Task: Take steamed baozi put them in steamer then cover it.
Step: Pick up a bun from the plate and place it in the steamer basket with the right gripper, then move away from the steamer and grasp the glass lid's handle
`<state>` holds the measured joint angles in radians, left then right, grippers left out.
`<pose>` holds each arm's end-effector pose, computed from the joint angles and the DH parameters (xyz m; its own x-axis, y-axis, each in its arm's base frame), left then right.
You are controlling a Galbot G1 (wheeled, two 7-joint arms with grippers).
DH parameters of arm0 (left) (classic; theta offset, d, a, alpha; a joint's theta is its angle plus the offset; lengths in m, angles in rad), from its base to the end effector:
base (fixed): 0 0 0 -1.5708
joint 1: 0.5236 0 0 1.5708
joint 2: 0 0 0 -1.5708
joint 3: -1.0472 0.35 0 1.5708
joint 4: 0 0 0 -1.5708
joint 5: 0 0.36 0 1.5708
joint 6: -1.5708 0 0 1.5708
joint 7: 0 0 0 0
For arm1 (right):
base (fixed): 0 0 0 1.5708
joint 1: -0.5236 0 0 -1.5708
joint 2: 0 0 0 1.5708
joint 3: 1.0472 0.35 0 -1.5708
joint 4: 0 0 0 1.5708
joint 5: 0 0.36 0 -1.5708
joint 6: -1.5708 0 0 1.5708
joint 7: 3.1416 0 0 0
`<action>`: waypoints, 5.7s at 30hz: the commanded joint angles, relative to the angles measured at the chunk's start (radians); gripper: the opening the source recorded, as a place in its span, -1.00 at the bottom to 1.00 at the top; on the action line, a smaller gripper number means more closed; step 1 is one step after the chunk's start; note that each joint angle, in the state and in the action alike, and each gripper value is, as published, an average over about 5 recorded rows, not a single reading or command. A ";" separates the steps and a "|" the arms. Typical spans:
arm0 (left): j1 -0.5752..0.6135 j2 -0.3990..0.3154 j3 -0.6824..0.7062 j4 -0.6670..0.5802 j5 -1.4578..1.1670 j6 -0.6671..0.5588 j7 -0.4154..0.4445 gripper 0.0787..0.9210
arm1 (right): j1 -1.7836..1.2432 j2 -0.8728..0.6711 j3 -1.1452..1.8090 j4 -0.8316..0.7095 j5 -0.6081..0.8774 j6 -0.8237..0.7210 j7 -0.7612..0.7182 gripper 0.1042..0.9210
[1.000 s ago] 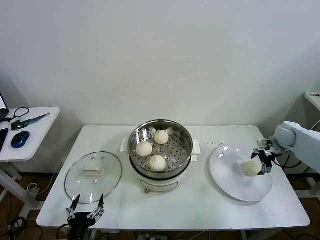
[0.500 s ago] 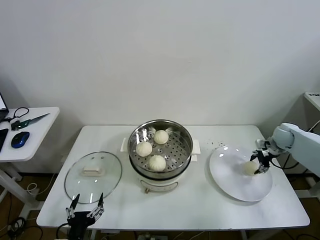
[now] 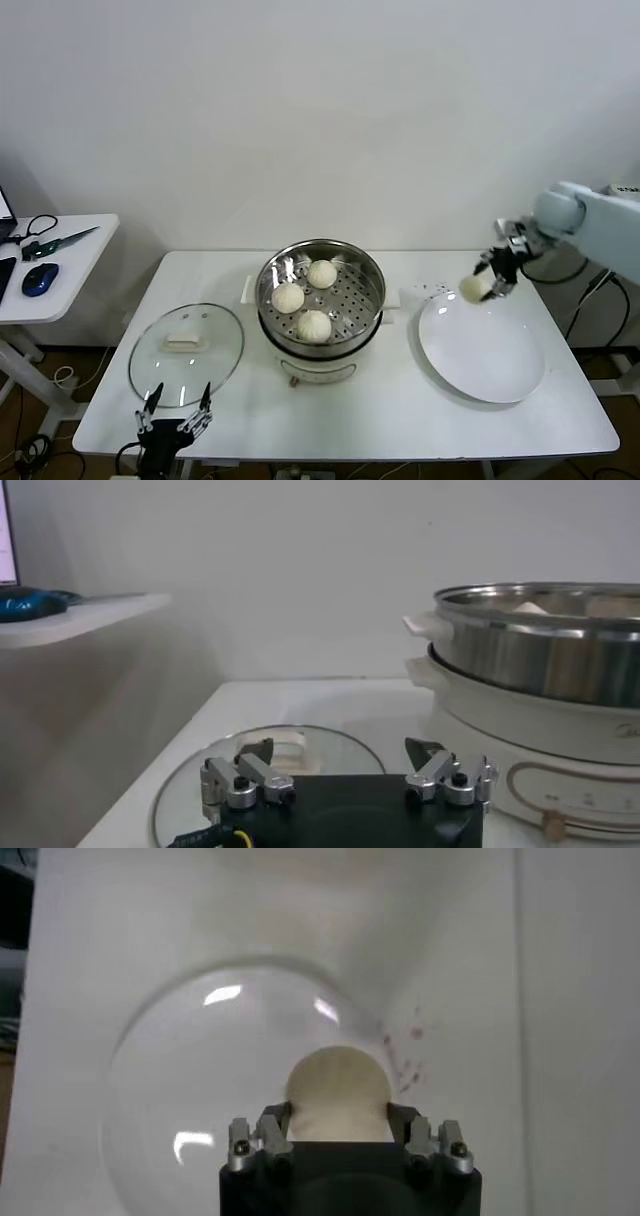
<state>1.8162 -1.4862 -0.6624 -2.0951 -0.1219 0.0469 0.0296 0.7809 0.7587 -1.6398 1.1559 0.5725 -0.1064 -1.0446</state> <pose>0.1067 0.0573 -0.3336 -0.9597 -0.0484 0.2768 -0.0417 0.9987 0.0302 0.5680 -0.1713 -0.0408 -0.1940 -0.2031 0.9597 -0.9786 -0.0283 -0.2038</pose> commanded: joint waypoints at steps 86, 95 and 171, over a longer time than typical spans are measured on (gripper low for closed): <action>-0.133 0.130 -0.021 0.036 0.324 -0.082 -0.074 0.77 | -2.392 0.229 2.468 0.490 -0.089 0.419 0.864 0.76; -0.124 0.163 -0.001 0.045 0.593 -0.087 -0.231 0.77 | -2.454 0.369 2.433 0.528 -0.078 0.510 0.859 0.76; -0.527 0.238 0.100 0.695 1.385 -0.041 -0.459 -0.87 | -2.506 0.568 2.357 0.557 -0.164 0.563 0.898 0.76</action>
<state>1.2652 -1.2560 -0.5623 -1.3263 1.3203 0.0012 -0.4503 -1.7246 1.3287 0.7142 1.7087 0.4164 0.4680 -0.1508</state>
